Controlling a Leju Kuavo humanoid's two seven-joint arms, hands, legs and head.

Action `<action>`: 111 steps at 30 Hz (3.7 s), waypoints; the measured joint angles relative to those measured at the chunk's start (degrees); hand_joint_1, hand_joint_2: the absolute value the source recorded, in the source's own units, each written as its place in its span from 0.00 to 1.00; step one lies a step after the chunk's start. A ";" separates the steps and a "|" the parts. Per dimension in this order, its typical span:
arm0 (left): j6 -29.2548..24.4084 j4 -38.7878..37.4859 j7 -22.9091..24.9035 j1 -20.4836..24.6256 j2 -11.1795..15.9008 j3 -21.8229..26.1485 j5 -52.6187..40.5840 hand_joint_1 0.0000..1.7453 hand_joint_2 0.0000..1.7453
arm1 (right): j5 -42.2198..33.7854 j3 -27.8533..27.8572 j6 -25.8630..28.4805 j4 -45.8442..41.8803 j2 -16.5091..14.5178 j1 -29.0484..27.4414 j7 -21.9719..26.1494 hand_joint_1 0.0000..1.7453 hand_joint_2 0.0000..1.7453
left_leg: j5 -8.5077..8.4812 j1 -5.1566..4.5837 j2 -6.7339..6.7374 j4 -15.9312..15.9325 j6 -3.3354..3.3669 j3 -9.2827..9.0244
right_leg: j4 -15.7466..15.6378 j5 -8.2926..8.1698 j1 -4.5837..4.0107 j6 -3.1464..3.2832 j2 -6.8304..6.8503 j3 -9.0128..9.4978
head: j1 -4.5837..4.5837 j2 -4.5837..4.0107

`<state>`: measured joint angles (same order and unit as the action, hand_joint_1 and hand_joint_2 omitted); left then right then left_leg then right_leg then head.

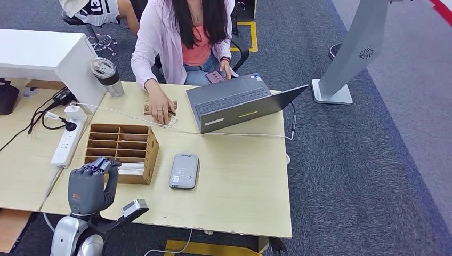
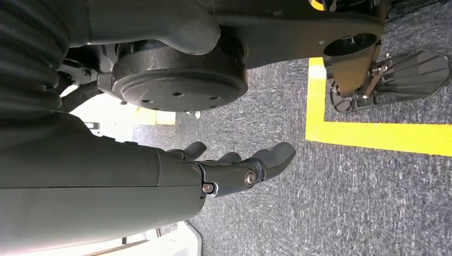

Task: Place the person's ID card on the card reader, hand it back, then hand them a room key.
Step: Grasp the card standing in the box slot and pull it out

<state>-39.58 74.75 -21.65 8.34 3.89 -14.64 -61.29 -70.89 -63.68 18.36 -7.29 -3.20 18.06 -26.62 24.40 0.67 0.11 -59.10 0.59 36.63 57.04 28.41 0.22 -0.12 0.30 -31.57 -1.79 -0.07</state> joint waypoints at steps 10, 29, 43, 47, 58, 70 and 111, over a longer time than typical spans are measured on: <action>0.00 0.00 -0.14 0.52 -0.19 0.00 0.70 0.00 1.00 | -0.36 -0.11 0.17 -0.01 -0.27 0.19 0.07 0.00 1.00 | 0.00 -0.01 0.00 0.00 0.00 0.00 | 0.00 0.00 0.00 0.00 0.00 0.00 | -0.01 0.00; 0.00 0.05 -1.73 0.54 -0.57 0.09 1.59 0.00 1.00 | -0.78 -0.14 0.16 -0.01 -0.56 0.24 0.08 0.00 1.00 | 0.00 -0.01 0.00 0.00 0.00 0.00 | 0.00 0.00 0.00 0.00 0.00 0.00 | 0.00 0.00; 0.04 0.39 -1.64 0.48 -0.55 0.15 1.41 0.00 1.00 | -1.10 -0.14 0.15 -0.01 -0.56 0.24 0.33 0.00 1.00 | 0.00 -0.01 0.00 0.00 0.00 0.00 | 0.00 0.00 0.00 0.00 0.00 0.00 | 0.00 0.00; 1.54 -0.05 1.90 0.81 -0.26 0.02 0.06 0.00 1.00 | -1.37 -0.16 0.08 -0.01 -0.56 0.24 0.41 0.00 1.00 | 0.00 -0.01 0.01 0.00 0.00 0.00 | 0.00 0.00 0.00 0.00 0.00 -0.01 | 0.00 0.00; 7.64 -6.71 8.66 3.86 1.48 -2.87 -2.61 0.00 1.00 | -2.20 -0.16 -0.68 0.01 -0.56 0.24 0.41 0.00 1.00 | 0.00 0.00 0.02 0.00 0.00 0.00 | 0.00 0.00 0.00 0.00 -0.03 -0.02 | 0.00 0.00; 9.27 -10.28 11.29 5.68 2.28 -4.10 -2.68 0.00 1.00 | -2.33 -0.19 -0.79 0.01 -0.56 0.23 0.39 0.00 1.00 | 0.00 0.00 0.03 0.00 0.00 0.00 | 0.00 0.00 0.00 0.00 -0.04 -0.03 | 0.00 0.00; 8.55 -11.47 12.36 6.11 2.84 -4.35 -2.28 0.00 1.00 | -2.92 -1.03 -0.79 0.01 -0.56 0.22 0.41 0.00 1.00 | 0.00 0.00 0.03 0.00 0.00 0.00 | 0.00 0.00 0.00 0.00 -0.04 -0.02 | 0.00 0.00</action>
<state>-31.04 63.28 -9.29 14.45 6.73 -18.99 -63.58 -73.81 -64.71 17.57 -7.28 -3.76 18.28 -26.21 24.40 0.67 0.13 -59.11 0.59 36.63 57.03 28.40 0.23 -0.12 0.26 -31.59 -1.79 -0.07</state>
